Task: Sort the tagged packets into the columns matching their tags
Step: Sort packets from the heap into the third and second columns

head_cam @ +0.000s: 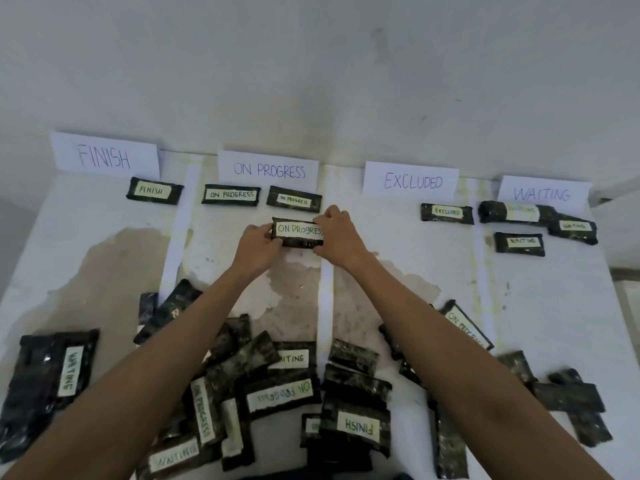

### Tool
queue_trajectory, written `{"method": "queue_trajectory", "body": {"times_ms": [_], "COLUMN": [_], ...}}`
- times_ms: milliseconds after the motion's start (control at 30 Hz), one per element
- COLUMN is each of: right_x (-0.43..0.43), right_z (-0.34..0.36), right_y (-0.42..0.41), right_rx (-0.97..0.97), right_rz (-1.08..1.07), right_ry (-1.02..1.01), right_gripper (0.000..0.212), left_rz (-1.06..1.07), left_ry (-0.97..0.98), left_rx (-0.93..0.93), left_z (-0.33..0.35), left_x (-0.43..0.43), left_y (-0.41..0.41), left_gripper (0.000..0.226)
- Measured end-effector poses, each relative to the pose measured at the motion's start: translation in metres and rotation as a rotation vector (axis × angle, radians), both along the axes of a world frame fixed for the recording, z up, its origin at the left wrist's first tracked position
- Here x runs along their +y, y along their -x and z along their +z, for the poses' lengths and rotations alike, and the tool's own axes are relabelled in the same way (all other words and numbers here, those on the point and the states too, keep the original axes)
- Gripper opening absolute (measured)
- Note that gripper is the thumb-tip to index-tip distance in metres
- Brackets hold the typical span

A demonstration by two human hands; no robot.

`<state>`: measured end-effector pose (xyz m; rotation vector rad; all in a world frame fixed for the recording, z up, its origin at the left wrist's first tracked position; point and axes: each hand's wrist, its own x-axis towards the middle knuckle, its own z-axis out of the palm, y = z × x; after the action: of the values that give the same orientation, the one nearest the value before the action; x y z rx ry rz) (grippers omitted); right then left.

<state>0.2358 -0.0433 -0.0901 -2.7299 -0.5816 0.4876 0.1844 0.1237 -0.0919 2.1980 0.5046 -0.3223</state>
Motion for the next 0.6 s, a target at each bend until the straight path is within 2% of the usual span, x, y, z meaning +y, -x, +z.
{"method": "queue_trajectory", "body": {"times_ms": [300,600], "right_x": [0.029,0.025], "right_z": [-0.022,-0.015], "right_y": [-0.034,-0.017], "right_rx": [0.001,0.012], "right_rz": [-0.038,-0.049], "right_ry": [0.106,0.046], "right_gripper": [0.061,0.062], "left_rz": [-0.144,-0.174], "left_ry": [-0.089,-0.032], "left_rx": [0.014,-0.003], "left_z": [-0.032,-0.03], "left_x": [0.034,0.045], "left_y": [-0.031,-0.007], "left_gripper": [0.027,0.045]}}
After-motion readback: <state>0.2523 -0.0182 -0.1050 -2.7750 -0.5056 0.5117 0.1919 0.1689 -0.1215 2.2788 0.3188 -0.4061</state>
